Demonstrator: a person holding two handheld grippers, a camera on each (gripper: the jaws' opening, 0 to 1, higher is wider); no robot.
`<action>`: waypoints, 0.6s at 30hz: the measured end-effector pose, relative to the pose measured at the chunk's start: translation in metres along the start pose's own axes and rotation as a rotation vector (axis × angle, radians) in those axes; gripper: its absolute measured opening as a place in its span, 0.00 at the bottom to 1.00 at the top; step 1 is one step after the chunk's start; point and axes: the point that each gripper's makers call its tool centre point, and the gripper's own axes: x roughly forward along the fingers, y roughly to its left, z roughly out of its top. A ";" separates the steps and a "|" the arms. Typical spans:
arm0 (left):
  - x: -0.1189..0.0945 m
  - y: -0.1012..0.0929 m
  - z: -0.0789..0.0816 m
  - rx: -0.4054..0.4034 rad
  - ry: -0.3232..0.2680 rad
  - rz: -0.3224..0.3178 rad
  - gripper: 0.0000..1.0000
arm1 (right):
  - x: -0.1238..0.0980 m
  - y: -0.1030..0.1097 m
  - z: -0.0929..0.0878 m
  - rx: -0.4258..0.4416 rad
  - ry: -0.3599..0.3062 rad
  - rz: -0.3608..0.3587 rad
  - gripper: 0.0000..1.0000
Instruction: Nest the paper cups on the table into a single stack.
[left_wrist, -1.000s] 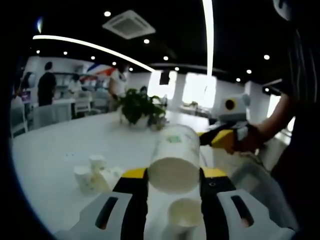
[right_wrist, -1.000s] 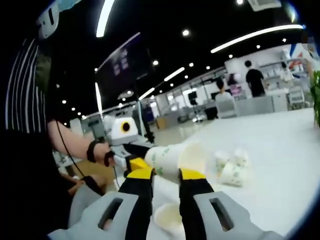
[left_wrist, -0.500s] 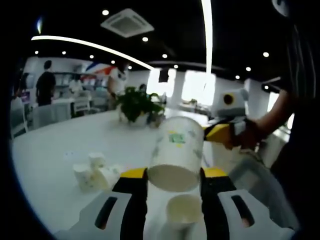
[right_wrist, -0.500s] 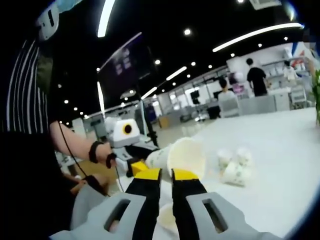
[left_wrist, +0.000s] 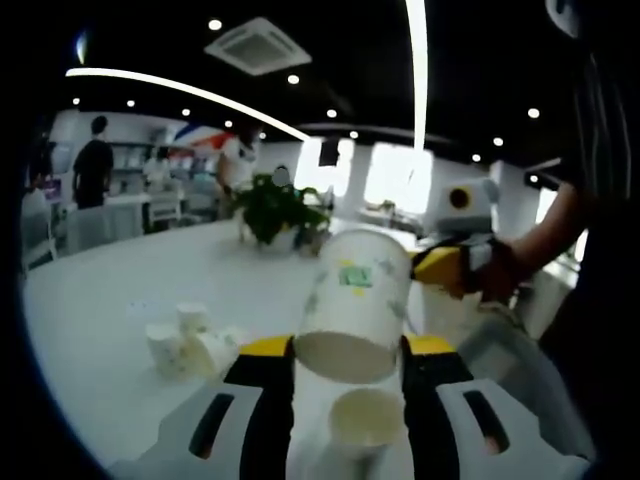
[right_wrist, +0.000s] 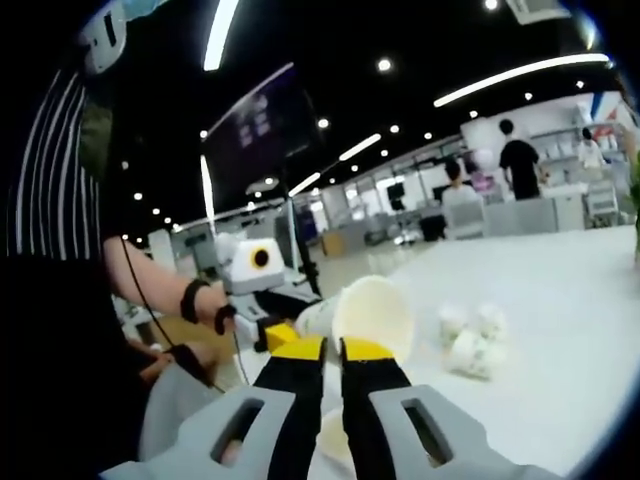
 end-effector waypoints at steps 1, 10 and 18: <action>0.000 0.000 0.000 0.001 0.000 0.000 0.40 | 0.000 0.001 0.000 -0.004 -0.001 0.003 0.01; -0.004 0.003 -0.003 -0.003 0.005 0.009 0.41 | 0.005 0.016 0.000 -0.073 0.033 0.060 0.00; -0.009 0.001 -0.007 -0.012 -0.004 0.016 0.40 | 0.009 0.023 -0.001 -0.101 0.057 0.088 0.00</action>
